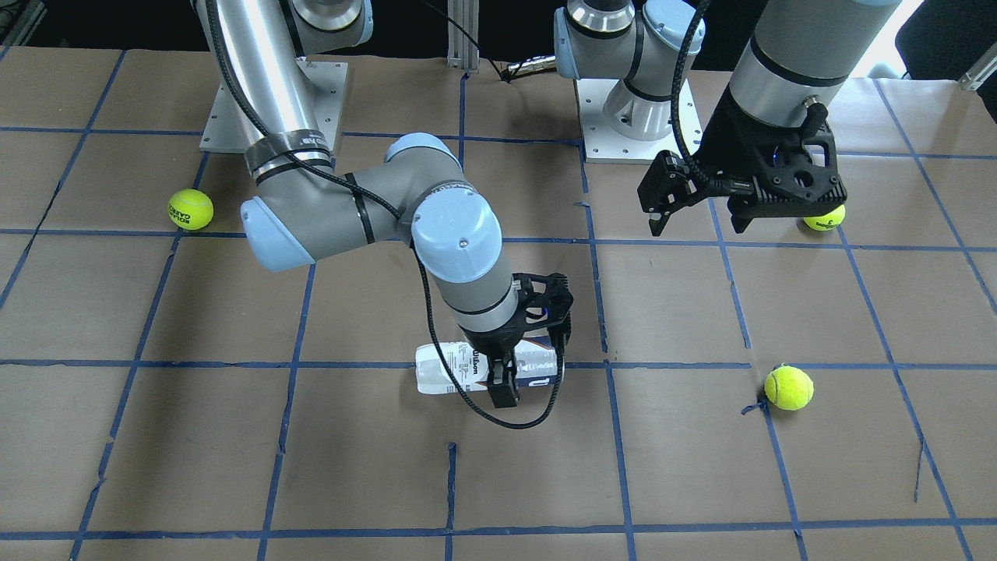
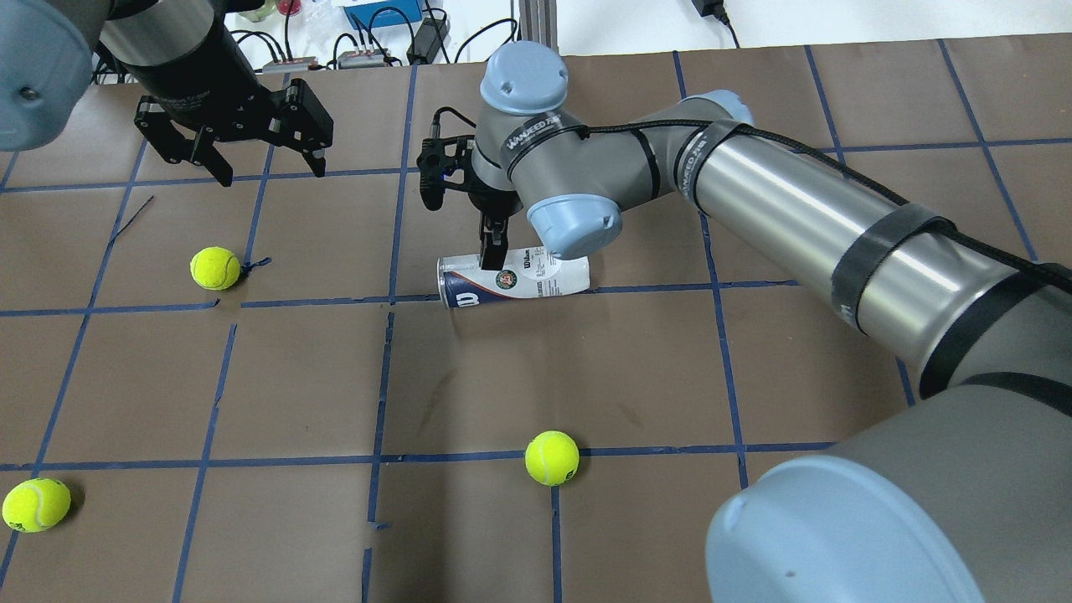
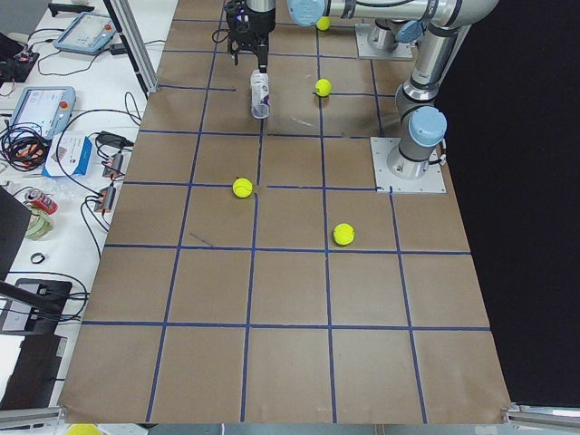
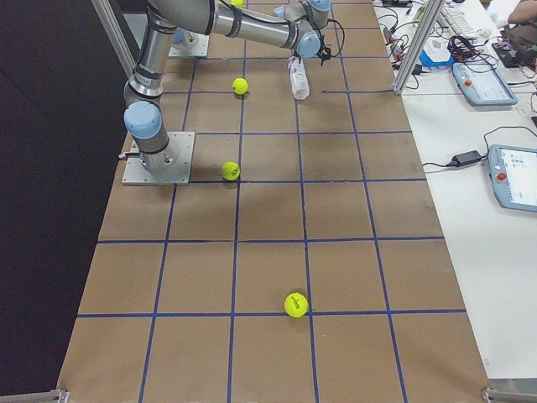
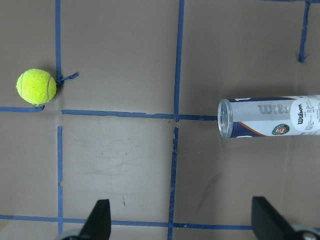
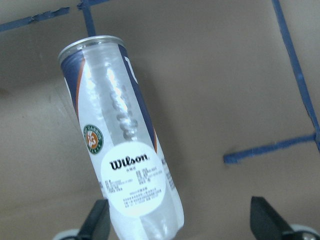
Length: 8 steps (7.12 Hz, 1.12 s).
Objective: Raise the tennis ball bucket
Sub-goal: 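Open the right gripper, release the can on its side, and raise it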
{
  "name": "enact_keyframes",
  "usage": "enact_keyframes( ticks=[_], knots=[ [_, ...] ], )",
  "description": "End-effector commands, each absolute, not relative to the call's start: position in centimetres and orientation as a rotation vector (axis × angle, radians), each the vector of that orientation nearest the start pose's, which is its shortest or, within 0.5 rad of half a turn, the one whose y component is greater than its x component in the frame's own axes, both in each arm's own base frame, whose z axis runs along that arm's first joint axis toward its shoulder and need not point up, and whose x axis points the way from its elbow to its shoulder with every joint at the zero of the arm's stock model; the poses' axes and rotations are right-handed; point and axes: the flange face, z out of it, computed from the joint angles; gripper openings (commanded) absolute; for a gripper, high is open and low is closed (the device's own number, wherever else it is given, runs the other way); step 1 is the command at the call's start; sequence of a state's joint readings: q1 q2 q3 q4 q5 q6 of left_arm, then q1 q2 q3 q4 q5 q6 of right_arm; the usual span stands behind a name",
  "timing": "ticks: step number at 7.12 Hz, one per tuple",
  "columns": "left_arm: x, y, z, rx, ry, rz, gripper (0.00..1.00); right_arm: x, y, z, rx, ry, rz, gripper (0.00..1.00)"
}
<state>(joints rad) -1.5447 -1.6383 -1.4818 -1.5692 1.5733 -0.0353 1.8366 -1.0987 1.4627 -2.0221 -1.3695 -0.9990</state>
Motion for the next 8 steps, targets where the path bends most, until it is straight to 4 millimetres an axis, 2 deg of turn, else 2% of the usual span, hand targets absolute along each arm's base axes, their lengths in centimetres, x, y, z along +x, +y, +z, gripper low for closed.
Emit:
enact_keyframes(
  ticks=[1,3,4,5,6,7,8],
  knots=[
    [-11.9,-52.6,49.8,-0.096,3.137,-0.036,1.0,27.1,-59.5,35.7,-1.378,2.684,-0.107,1.0],
    [-12.0,-52.6,49.7,-0.094,3.136,-0.034,1.0,21.7,-57.8,39.7,-0.904,2.901,0.035,1.0],
    [-12.0,-52.5,49.9,-0.094,3.139,-0.038,1.0,18.4,-57.9,40.7,-0.635,2.971,0.069,1.0],
    [-11.9,-52.6,50.1,-0.096,3.147,-0.046,1.0,16.3,-57.6,42.0,-0.511,2.993,0.079,1.0],
    [-11.9,-52.9,48.9,-0.097,3.149,-0.003,1.0,14.0,-57.0,43.0,-0.421,3.002,0.107,1.0],
    [-11.8,-53.1,46.7,-0.113,3.177,0.072,1.0,13.0,-56.4,44.0,-0.224,3.029,0.125,1.0],
    [-11.6,-53.2,42.3,-0.141,3.218,0.183,1.0,12.9,-55.5,45.2,-0.014,3.059,0.117,1.0]
  ],
)
